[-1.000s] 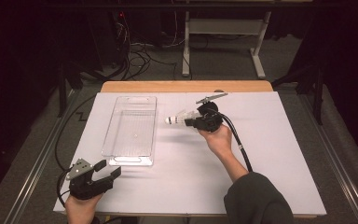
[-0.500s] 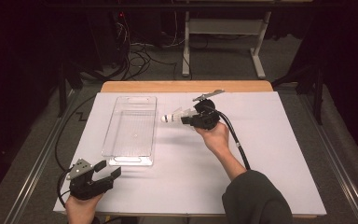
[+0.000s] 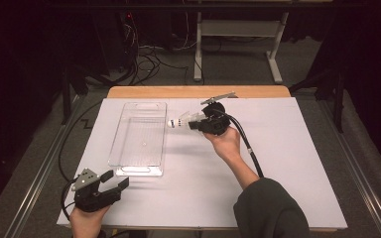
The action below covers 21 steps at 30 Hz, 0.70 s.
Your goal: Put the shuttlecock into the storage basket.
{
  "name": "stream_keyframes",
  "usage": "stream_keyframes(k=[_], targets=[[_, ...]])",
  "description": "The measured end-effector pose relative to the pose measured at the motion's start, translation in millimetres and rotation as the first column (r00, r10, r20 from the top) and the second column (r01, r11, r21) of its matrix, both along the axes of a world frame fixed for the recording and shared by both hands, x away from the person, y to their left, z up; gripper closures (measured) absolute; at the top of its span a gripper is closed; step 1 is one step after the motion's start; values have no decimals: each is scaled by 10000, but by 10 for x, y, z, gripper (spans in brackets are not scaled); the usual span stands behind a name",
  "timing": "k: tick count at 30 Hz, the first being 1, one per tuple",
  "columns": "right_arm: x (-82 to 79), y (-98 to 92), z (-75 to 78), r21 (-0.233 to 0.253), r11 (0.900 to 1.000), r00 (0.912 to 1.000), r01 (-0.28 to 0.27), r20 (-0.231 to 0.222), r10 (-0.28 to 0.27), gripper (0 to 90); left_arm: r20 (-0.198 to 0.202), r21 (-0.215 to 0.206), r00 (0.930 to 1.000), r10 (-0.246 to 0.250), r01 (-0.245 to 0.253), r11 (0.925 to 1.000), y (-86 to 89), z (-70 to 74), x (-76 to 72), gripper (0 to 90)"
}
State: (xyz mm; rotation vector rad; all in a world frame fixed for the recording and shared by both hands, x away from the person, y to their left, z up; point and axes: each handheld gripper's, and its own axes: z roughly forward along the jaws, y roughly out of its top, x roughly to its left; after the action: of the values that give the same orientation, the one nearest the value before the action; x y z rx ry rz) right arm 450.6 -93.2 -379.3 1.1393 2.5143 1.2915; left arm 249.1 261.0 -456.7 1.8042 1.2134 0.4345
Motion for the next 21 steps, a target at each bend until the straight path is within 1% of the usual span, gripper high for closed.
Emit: stream_keyframes(k=[4, 12, 13, 15, 21], targets=[[-3, 46, 9, 31, 9999, 9999, -117, 74, 116, 895, 14, -23, 10000, 15, -15, 10000, 2, 0, -2, 328], [-15, 155, 38, 77, 9996, 9996, -272, 78, 271, 895, 16, -25, 10000, 10, -10, 10000, 2, 1, -3, 329], [-21, 194, 50, 66, 9994, 9994, -341, 115, 340, 895, 16, -23, 10000, 3, -3, 10000, 2, 1, -3, 329], [-22, 201, 52, 77, 9993, 9992, -375, 127, 374, 895, 15, -20, 10000, 0, 0, 10000, 3, 2, -4, 328], [-44, 319, 65, 67, 9982, 9981, -602, 144, 601, 895, -37, 37, 10000, -57, 57, 10000, -6, -9, 0, 329]])
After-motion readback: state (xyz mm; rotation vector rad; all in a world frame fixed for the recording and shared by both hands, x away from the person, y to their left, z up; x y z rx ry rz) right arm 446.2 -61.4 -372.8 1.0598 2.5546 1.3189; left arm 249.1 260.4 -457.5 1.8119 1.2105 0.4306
